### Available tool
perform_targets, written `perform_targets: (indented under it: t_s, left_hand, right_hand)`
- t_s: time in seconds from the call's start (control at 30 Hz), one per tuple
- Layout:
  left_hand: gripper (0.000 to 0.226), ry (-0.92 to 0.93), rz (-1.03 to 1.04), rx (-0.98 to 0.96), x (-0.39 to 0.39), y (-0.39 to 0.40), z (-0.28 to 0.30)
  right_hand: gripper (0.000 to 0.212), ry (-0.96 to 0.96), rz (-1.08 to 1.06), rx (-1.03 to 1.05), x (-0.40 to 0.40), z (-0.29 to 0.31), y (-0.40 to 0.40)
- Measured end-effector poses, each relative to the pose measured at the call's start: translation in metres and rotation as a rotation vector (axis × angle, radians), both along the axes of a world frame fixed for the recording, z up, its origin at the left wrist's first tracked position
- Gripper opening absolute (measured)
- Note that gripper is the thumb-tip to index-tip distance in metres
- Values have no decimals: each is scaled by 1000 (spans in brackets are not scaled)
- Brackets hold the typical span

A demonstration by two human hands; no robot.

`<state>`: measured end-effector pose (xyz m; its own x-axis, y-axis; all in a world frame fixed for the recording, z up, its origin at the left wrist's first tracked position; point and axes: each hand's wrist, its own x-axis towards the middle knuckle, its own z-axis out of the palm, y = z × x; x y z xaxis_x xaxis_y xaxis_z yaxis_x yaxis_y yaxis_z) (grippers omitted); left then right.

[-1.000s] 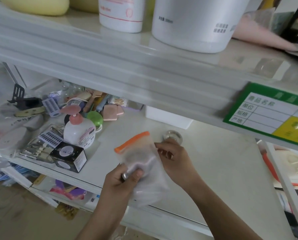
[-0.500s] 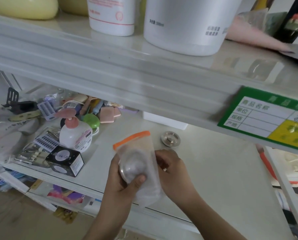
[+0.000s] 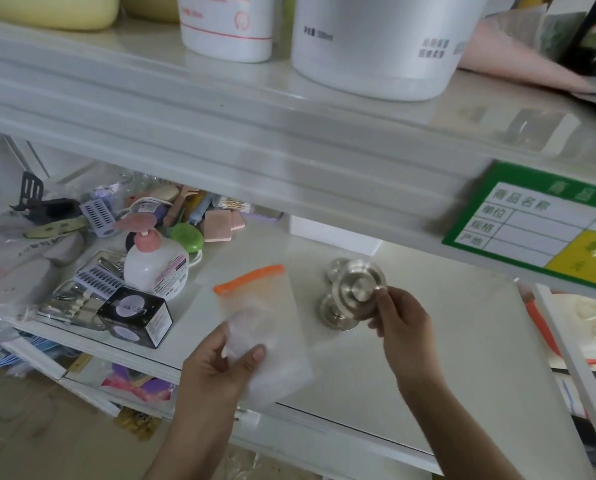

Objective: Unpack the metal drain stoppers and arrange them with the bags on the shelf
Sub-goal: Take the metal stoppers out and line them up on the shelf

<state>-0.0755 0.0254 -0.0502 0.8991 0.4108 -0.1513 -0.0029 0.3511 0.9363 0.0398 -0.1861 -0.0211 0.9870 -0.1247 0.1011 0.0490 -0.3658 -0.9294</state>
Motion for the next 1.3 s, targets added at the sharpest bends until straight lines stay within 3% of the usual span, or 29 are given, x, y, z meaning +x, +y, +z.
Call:
perform_targets:
  t_s: [0.2,0.3,0.5,0.6,0.73,0.8,0.9,1.03,1.17,1.3]
  left_hand:
    - [52,10,16,-18,1,16,-4]
    - [61,11,-10,-15,2,15,-7]
    - [51,15,3,-38,6,11,-6]
    - [52,17,5,-49,4,12,-8]
    - [50,26,1,-35,-1,14,-8]
    - [50,27,1,-37,-2,15,-8]
    - [50,27,4,-36,-3,14,-8]
    - [52,6,-6,-42,-3,13,-8]
    - [62,8,7,-72,-5,11,-8]
    - [53,27,3,-68,-2,10,-11]
  right_hand:
    - [22,292,160,-316,-19,-54,-29]
    - [20,330,192,-366,-28,-66,-21]
    - [16,324,200,-413,-39,-66,-7]
    - [17,290,210,-536,-41,-66,-7]
    - [43,55,182,-722,-32,-60,-7]
    - [59,-81,252,-804,-16,-59,-1]
    - [75,-77,426,-956,9,-67,8]
    - [83,-53,533,-1097,22,-80,7]
    - [75,-120,531,-1131,21,-85,1]
    - [76,-142,565,-1158,20,-87,-2]
